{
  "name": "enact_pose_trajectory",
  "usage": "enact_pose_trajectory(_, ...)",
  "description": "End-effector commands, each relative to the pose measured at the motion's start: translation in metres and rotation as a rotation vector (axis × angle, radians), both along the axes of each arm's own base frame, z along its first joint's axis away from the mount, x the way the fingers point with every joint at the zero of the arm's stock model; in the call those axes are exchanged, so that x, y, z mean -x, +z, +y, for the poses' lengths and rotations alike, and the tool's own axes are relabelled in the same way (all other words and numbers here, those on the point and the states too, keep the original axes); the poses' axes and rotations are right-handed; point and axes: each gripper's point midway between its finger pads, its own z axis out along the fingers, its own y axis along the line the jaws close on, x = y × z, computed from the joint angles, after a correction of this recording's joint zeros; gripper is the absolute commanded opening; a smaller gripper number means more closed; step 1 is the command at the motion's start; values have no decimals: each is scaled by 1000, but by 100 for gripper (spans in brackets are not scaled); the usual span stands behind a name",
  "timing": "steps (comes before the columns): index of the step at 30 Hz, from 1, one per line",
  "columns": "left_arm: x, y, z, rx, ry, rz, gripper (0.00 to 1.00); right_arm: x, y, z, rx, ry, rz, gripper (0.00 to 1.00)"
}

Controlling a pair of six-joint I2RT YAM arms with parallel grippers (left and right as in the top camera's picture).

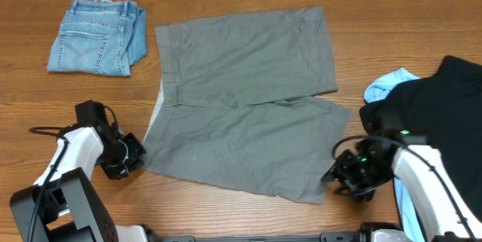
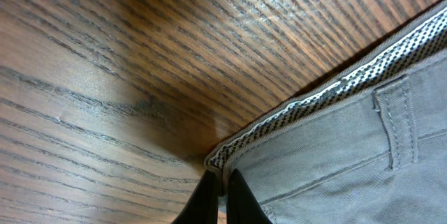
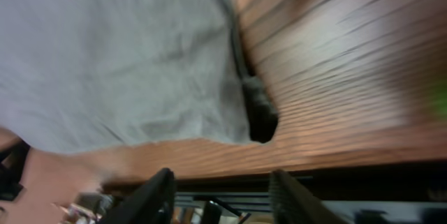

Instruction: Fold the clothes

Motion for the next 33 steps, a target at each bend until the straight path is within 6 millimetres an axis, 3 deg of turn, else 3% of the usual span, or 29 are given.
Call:
enact_pose_trajectory(1,11,-9,3,-23,-1,43,5,17,-10,18,-15,-26,78,40)
enact_pose_trajectory(9,11,-9,3,-24,-1,40,7,30,-38,24,22,-91,121,36)
enact_pose_trajectory(13,10,-9,4,-26,-1,37,7,31,-50,15,83,-118,116,38)
enact_pose_trajectory(15,10,-9,4,-25,-1,37,7,32,-52,13,93,-116,114,44)
enact_pose_trajectory(22,10,-9,4,-26,-1,37,7,36,-60,-1,191,-142,143,45)
enact_pose_trajectory(33,11,-9,3,-24,-1,41,9,36,-71,-2,209,-128,197,27)
